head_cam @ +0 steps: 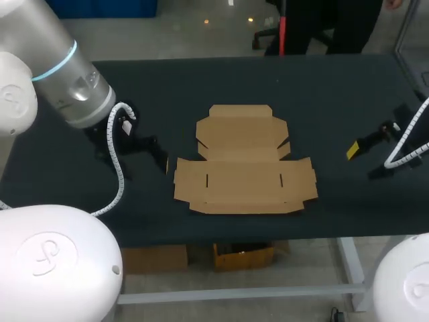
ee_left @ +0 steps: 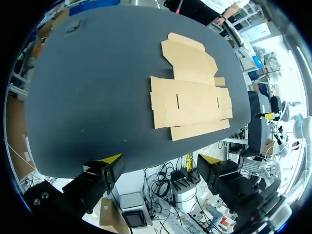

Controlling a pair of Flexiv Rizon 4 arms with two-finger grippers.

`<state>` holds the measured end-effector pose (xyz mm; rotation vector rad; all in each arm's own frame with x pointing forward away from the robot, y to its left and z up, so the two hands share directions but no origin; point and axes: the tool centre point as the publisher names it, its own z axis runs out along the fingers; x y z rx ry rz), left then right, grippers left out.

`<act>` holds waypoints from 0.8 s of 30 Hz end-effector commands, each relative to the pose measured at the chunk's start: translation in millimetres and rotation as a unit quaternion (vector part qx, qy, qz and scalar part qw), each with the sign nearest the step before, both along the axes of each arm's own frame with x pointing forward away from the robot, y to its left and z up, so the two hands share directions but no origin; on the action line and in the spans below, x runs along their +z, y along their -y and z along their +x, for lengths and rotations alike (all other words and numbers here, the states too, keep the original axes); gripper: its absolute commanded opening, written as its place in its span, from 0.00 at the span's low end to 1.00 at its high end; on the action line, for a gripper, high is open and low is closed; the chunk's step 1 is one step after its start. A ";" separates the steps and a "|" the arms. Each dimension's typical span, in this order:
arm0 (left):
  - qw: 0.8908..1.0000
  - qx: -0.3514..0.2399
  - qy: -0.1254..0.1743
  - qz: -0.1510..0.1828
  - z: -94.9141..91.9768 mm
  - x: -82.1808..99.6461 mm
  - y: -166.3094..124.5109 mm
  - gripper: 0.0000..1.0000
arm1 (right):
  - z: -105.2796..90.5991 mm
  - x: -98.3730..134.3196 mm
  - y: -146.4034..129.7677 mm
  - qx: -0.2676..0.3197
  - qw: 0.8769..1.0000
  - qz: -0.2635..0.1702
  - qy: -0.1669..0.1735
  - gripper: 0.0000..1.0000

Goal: Assemble the packaging by folding the flat box into shape, placing the metal phone stand inside, and closing the box properly

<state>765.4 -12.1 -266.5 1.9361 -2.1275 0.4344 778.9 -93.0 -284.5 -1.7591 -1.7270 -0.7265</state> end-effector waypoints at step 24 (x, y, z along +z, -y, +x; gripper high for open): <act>1.000 0.000 0.007 -0.019 -14.9 -6.1 -6.1 1.00 | -14.2 -0.1 -1.3 0.003 1.000 0.005 0.004 1.00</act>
